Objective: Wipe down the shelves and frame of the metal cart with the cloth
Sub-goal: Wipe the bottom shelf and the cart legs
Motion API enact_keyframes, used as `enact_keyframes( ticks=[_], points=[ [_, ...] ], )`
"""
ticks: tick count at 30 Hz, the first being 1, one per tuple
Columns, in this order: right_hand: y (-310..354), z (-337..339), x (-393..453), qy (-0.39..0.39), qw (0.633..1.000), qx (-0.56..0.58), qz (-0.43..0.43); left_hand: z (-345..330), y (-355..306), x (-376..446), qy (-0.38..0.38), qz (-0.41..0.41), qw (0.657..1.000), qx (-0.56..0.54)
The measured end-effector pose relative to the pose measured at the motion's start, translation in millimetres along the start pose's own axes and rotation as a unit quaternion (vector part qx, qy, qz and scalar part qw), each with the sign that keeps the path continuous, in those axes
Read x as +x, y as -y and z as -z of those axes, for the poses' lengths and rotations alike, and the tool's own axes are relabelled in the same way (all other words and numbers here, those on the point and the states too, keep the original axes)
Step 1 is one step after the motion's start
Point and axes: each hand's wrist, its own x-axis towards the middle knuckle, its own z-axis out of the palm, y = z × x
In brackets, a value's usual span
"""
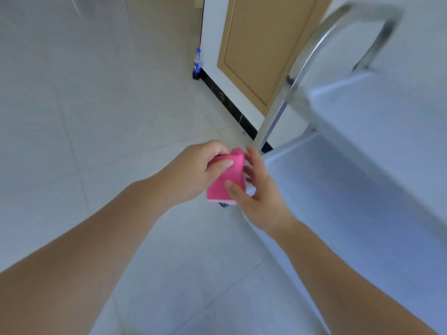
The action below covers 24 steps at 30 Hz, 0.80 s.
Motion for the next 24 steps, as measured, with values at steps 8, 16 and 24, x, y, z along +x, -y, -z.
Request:
enact_keyframes(
  ticks=[8, 16, 24],
  points=[
    [297, 154, -32, 0.047, 0.998, 0.033, -0.018, 170, -267, 54, 0.055, -0.027, 0.997, -0.052],
    [411, 300, -169, -0.185, 0.972, -0.143, 0.014, 130, -506, 87, 0.164, -0.138, 0.975, -0.062],
    [390, 425, -405, -0.305, 0.910, -0.279, -0.021, -79, -701, 13, 0.240, -0.135, 0.944, -0.179]
  ],
)
